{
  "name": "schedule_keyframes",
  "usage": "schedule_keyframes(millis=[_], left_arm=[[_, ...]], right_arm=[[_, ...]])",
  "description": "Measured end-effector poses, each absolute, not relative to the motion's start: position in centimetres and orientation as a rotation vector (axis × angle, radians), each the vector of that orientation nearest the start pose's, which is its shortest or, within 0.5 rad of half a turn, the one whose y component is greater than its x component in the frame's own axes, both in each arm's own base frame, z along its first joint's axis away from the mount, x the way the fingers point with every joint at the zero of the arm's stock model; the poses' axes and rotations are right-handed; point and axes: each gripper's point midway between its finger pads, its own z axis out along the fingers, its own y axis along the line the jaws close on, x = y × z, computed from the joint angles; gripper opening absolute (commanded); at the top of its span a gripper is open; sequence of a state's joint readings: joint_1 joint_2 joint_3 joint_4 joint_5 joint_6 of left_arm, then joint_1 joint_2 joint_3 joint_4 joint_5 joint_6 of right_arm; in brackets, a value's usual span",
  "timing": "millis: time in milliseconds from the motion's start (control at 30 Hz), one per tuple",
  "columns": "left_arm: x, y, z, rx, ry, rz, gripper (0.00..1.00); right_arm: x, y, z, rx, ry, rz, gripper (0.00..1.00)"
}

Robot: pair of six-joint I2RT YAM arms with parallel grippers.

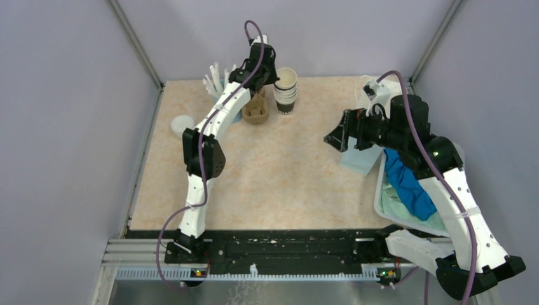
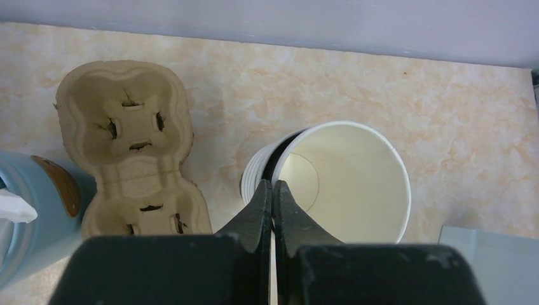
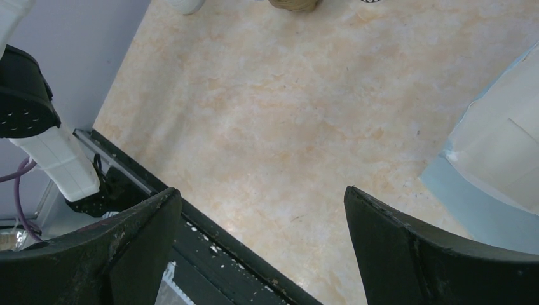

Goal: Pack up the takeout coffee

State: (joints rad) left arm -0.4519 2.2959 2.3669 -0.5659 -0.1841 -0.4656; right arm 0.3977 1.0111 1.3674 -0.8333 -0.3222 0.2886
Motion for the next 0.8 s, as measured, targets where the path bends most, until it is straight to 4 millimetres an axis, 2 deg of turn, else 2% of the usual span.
schedule_keyframes(millis=[233,467,667,800], left_arm=[[58.3,-26.9,25.3,-0.129,2.032,-0.403,0.00],[58.1,-26.7,28.6,-0.131,1.961,-0.427,0.00],[56.2,-25.9,34.2,-0.123,1.882,-0.457,0.00],[52.7,-24.8,38.6,-0.088,1.849,-0.496,0.00]], right_arm=[[23.3,17.0,33.5,-0.321,2.081,0.751,0.99],[23.3,17.1,33.6,-0.319,2.079,0.752,0.99],[23.3,17.1,33.6,-0.316,2.079,0.753,0.99],[23.4,17.0,33.5,-0.306,2.082,0.750,0.99]])
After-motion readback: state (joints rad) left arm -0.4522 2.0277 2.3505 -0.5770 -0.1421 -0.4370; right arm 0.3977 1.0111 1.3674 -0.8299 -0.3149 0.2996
